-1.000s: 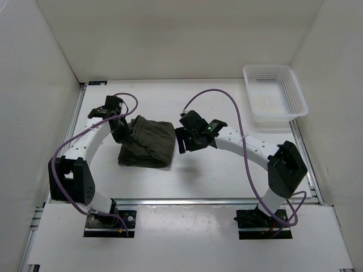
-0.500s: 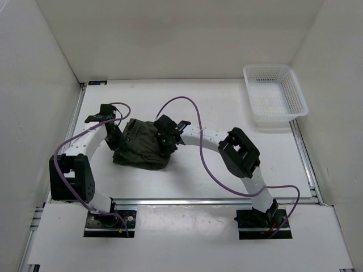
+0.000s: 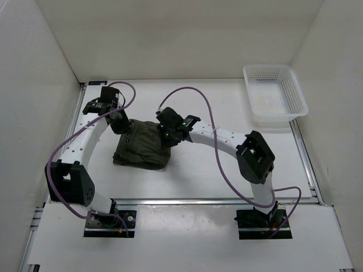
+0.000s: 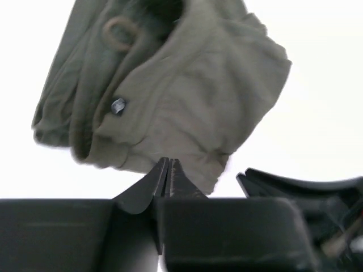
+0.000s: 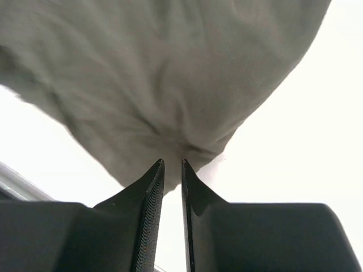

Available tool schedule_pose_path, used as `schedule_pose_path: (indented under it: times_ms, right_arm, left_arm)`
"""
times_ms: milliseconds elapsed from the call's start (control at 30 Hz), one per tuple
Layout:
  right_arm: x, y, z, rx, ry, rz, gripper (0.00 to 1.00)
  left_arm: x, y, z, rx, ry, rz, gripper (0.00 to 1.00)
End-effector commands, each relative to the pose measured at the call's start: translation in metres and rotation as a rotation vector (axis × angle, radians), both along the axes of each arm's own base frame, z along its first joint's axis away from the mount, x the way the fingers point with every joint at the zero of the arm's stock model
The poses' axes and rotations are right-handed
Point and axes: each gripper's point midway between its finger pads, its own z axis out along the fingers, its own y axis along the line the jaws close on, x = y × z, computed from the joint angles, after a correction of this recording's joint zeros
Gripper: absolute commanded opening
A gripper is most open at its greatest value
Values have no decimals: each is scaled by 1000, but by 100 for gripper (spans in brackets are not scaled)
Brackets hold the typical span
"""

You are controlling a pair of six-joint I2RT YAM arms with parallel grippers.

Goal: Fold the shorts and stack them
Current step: Fold the shorts

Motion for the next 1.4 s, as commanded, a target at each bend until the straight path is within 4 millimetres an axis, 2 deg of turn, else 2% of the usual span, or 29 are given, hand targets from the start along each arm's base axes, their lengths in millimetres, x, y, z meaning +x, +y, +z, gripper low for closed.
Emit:
schedule_pose_path:
  times_ms: [0, 33, 67, 100, 133, 267, 433, 500, 600, 667, 700, 733, 767, 800, 833, 867, 900, 933, 967, 1000, 1033, 1067, 1100, 1167, 1233, 1267, 1300, 1333, 1367]
  right_arm:
    - [0, -3, 29, 17, -64, 9, 23]
    - [0, -3, 29, 17, -64, 9, 23]
    - [-4, 0, 23, 7, -57, 20, 23]
    - [-6, 2, 15, 3, -34, 20, 23]
    - [-5, 4, 19, 10, -39, 20, 23]
    - [-22, 15, -10, 5, 38, 55, 22]
    - [-39, 13, -54, -18, 143, 61, 20]
    - [-41, 10, -62, -34, 154, 60, 20]
    - [-42, 8, -56, -27, 149, 61, 20]
    - [-31, 1, -37, -48, 73, 46, 20]
    - [-27, -4, -30, -58, 47, 29, 24]
    - [-24, -10, -9, -54, -2, 33, 32]
    - [-15, -17, 4, -68, -60, 8, 58]
    - [-9, -21, 19, -62, -109, -7, 72]
    - [-6, -31, 46, -53, -164, -29, 80]
    - [-3, -42, 56, -69, -203, -60, 87]
    - [1, -53, 66, -87, -246, -84, 95]
    - [3, -68, 91, -81, -297, -120, 96]
    - [12, -88, 100, -134, -366, -187, 98]
    - [13, -109, 113, -144, -404, -244, 100]
    - [12, -125, 117, -183, -428, -271, 100]
    - [11, -138, 120, -197, -440, -317, 100]
    - [13, -162, 128, -232, -484, -384, 100]
    - [7, -189, 128, -286, -489, -430, 100]
    - [2, -216, 127, -313, -487, -497, 100]
    - [-5, -228, 124, -343, -479, -508, 100]
    - [-8, -238, 130, -331, -491, -561, 100]
    - [-13, -247, 124, -353, -486, -572, 100]
    - [-19, -257, 121, -372, -479, -584, 100]
  left_arm:
    - [21, -11, 1, 2, 2, -32, 10]
    - [33, -11, 5, 8, -12, -28, 10]
    - [44, -11, -11, 21, 23, -24, 10]
    - [52, -9, -17, 39, 33, -15, 10]
    - [59, -10, -21, 40, 44, -15, 10]
    - [90, 0, -54, 73, 99, 16, 10]
    - [93, 9, -96, 40, 200, 28, 10]
    - [94, 7, -105, 33, 216, 24, 10]
    - [90, 4, -111, 20, 237, 8, 10]
    - [92, 0, -93, -4, 195, -10, 10]
    - [93, 0, -84, -6, 172, -10, 10]
    - [94, -2, -61, -18, 120, -26, 18]
    - [91, -2, -48, -12, 109, -42, 25]
    - [90, -1, -33, -9, 86, -50, 31]
    - [94, -4, -1, -3, 12, -79, 38]
    - [92, -4, 15, 2, -16, -90, 61]
    - [84, -3, 29, 6, -27, -98, 74]
    - [84, -3, 49, 8, -72, -106, 84]
    - [76, -1, 74, 14, -131, -118, 86]
    - [71, -1, 87, 14, -157, -118, 87]
    - [65, 0, 96, 20, -177, -128, 87]
    - [55, 1, 120, 25, -244, -137, 87]
    - [47, 2, 128, 25, -268, -137, 87]
    - [24, 4, 147, 24, -346, -135, 87]
    - [9, 5, 156, 17, -401, -127, 88]
    - [-1, 5, 143, 10, -385, -117, 88]
    - [-14, 8, 161, 7, -474, -100, 88]
    - [-22, 8, 161, 6, -497, -100, 88]
    - [-30, 11, 146, 9, -480, -82, 88]
